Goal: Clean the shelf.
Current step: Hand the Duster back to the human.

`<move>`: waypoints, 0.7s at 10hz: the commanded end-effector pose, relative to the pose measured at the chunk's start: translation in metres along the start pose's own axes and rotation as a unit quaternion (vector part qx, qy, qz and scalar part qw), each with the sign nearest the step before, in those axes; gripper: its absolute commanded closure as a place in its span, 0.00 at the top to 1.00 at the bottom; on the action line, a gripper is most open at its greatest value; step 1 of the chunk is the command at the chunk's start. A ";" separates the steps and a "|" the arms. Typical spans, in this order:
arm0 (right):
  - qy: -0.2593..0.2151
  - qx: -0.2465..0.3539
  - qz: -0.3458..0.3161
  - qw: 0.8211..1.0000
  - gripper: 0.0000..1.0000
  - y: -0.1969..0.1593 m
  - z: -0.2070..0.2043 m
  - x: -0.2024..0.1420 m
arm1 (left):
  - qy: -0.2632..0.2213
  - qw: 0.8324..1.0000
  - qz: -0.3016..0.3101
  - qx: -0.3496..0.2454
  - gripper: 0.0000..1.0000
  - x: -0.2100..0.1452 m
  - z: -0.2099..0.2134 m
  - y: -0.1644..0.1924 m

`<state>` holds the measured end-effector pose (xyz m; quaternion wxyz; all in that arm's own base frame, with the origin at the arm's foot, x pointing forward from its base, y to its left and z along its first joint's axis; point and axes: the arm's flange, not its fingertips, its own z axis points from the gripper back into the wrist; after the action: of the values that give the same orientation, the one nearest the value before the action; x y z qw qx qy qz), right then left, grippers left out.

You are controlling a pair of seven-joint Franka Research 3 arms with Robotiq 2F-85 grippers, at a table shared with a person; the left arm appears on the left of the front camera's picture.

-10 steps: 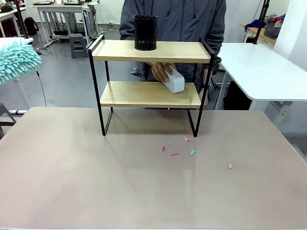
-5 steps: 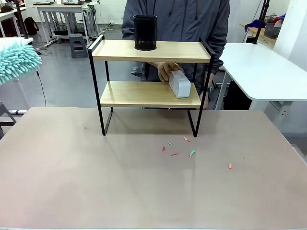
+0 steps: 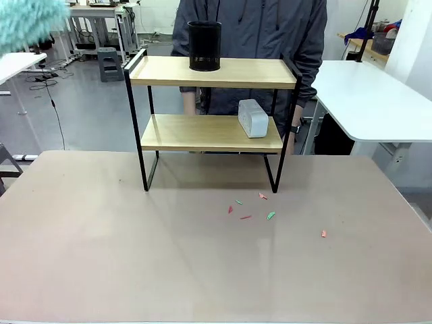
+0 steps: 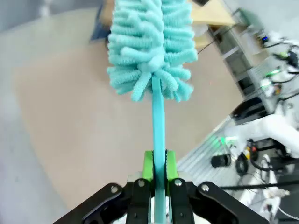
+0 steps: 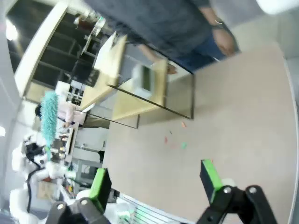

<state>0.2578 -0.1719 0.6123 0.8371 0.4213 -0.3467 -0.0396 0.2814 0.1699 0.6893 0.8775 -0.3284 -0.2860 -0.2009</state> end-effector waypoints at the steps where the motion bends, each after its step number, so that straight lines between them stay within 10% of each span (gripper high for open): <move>1: 0.018 0.024 0.052 0.998 1.00 0.048 -0.023 0.024 | -0.041 0.994 -0.074 -0.070 0.12 0.019 -0.003 -0.044; 3: 0.058 0.064 0.094 0.992 1.00 0.089 -0.062 0.013 | -0.016 0.971 -0.172 -0.168 0.12 0.020 -0.023 -0.099; 7: 0.179 0.156 0.130 0.963 1.00 0.117 -0.115 -0.064 | 0.251 0.901 -0.213 -0.283 0.12 0.002 -0.159 -0.153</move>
<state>0.2687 -0.0009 0.6317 0.8134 0.4951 -0.2537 0.1699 0.2438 -0.0351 0.6772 0.7346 -0.4522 -0.0988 -0.4960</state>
